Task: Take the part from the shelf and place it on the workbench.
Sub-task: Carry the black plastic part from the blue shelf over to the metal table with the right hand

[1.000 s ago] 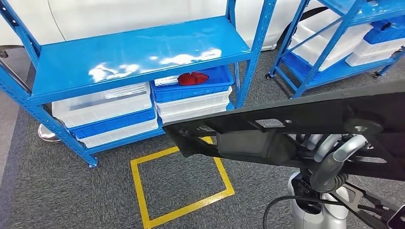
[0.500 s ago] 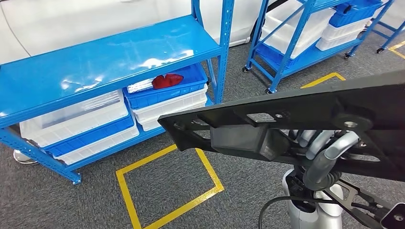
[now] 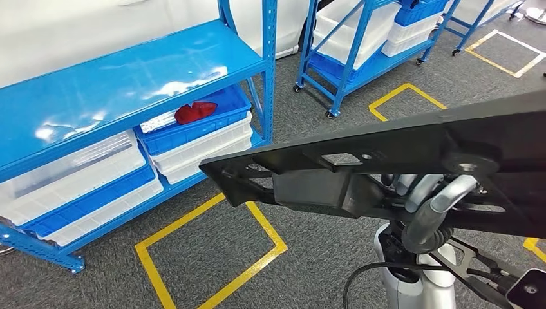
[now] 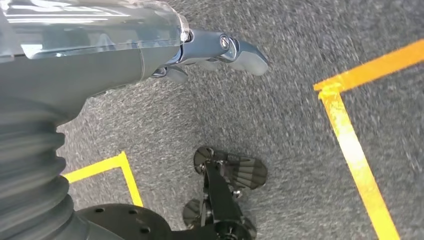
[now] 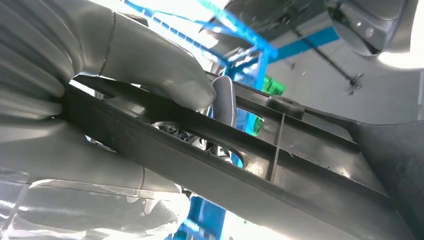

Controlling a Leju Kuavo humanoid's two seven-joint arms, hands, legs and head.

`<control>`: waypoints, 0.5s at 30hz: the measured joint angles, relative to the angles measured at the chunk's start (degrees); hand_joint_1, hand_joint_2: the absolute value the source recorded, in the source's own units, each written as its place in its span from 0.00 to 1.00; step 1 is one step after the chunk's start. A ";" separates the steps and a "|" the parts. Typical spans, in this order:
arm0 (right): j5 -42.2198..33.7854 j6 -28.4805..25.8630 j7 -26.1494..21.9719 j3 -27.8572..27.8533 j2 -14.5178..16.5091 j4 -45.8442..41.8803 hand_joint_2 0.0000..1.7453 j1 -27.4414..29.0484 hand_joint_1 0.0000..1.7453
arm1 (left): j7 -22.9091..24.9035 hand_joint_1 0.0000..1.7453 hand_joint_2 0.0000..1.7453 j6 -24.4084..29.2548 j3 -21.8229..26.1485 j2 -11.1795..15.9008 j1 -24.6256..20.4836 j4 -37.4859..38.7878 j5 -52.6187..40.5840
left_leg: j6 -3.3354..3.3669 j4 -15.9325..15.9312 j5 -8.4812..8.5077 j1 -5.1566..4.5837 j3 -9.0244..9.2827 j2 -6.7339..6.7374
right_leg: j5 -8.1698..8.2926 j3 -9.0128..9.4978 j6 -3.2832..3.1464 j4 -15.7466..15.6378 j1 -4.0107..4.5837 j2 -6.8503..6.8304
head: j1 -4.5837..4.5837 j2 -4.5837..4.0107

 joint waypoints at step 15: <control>0.41 0.50 0.00 -3.02 3.20 -7.40 1.00 3.55 1.00 | -3.30 0.00 1.00 -1.84 -0.05 1.95 0.54 -0.04 -1.79 | -2.78 11.31 -4.22 0.15 -4.73 -3.60 | 2.62 4.73 -3.17 -9.21 0.51 4.86 | 0.00 0.00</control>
